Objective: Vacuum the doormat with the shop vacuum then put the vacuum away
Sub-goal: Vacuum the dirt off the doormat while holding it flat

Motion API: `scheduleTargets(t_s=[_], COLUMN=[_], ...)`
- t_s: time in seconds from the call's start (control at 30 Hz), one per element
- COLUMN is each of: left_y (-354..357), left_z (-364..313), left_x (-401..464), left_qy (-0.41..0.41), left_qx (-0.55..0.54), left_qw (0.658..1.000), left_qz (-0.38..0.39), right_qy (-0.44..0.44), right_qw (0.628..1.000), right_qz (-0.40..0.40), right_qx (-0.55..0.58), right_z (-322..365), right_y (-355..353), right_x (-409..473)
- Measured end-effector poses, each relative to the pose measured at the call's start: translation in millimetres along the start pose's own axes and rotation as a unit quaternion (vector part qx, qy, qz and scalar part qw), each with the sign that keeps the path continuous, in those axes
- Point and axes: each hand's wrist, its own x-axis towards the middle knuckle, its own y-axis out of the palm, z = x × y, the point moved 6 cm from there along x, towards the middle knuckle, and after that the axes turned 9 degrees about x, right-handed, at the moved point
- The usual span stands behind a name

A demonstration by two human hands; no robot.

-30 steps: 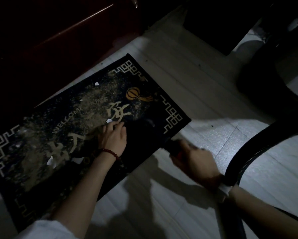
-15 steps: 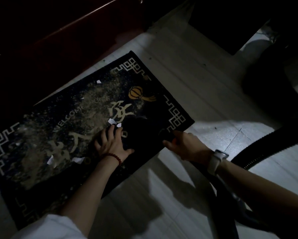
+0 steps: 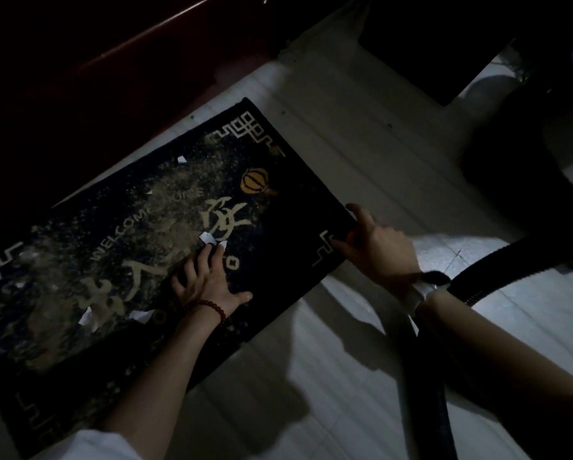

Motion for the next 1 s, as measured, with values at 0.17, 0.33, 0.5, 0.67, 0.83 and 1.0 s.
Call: scheduleTargets(t_s=[0.17, 0.33, 0.5, 0.67, 0.83, 1.0], left_y=[0.6, 2.5, 3.7, 4.5, 6.9, 5.9], left_z=[-2.9, -4.7, -4.6, -4.5, -3.2, -6.8], left_x=[-0.4, -0.4, -1.3, -3.1, -3.6, -6.2], left_qy=[-0.007, -0.009, -0.007, -0.003, -0.002, -0.011], left_qx=[-0.004, -0.011, -0.016, -0.015, -0.017, -0.023], left_qw=[1.0, 1.0, 1.0, 1.0, 1.0, 1.0], left_qz=[-0.003, -0.016, -0.012, -0.017, -0.008, -0.013], right_qy=[-0.016, 0.029, 0.01, 0.021, -0.033, -0.035], right_qw=[0.999, 0.998, 0.988, 0.975, 0.998, 0.997], right_qz=[-0.018, 0.026, 0.075, 0.136, 0.043, 0.047], right_qx=[-0.045, -0.049, 0.135, 0.177, 0.039, -0.044], right_z=[-17.3, -27.6, 9.3, 19.3, 11.8, -14.0], right_y=[10.8, 28.3, 3.7, 14.9, 24.1, 29.6], right_x=[-68.6, -92.4, -48.0, -17.5, -34.3, -70.2])
